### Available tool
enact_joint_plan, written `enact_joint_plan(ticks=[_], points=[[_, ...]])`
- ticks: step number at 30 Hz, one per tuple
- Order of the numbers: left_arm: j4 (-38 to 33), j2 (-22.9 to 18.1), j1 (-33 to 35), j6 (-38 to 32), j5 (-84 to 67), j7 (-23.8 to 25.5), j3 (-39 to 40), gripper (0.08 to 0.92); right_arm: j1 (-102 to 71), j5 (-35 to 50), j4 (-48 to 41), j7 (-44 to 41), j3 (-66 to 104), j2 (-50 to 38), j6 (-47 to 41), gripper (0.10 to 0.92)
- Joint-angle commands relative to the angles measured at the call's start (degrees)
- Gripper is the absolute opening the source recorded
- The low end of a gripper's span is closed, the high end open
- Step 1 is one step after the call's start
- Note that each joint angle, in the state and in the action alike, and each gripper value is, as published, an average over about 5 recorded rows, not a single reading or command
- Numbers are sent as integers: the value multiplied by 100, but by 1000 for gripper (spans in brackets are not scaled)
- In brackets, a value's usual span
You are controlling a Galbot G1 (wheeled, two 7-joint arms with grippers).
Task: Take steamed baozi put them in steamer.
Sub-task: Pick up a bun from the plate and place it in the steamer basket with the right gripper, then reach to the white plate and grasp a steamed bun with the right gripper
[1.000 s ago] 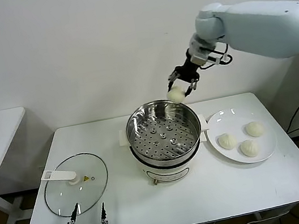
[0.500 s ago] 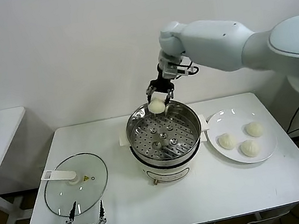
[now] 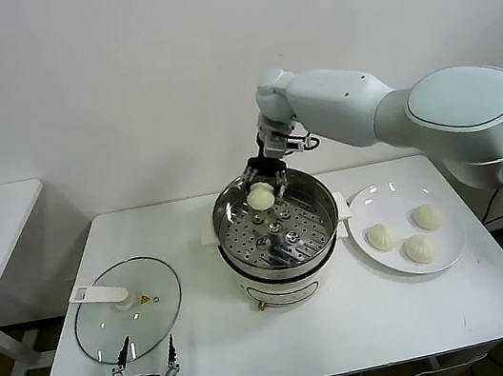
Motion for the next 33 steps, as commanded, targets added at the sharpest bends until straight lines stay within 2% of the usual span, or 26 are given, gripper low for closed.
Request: enact_joint_plan(ticks=[1,12,20,26,29,33], points=[[12,-11,-21,8,0,0,3,823,-119,-46,-103,0,-14,83,280,636],[24,-15,-26,13,6,-3,-10,823,-160,-50,-103,-10,-30,21,280,644],[-4,-13,-30,37,6,-1,-18,823,-75,35,-107,-27,7,7,280,807],[-73,-12,-10,54,10,12,-6,823,253,318,264,-147,-184,-122,280,822],[-126,-6,24,62,11,18,-11,823,570,738,606,-268,-482,-246,280,823],[-197,14,92,72,11,24,-16,823,1207,1774,1255,-545,-1214,-462,280,823]])
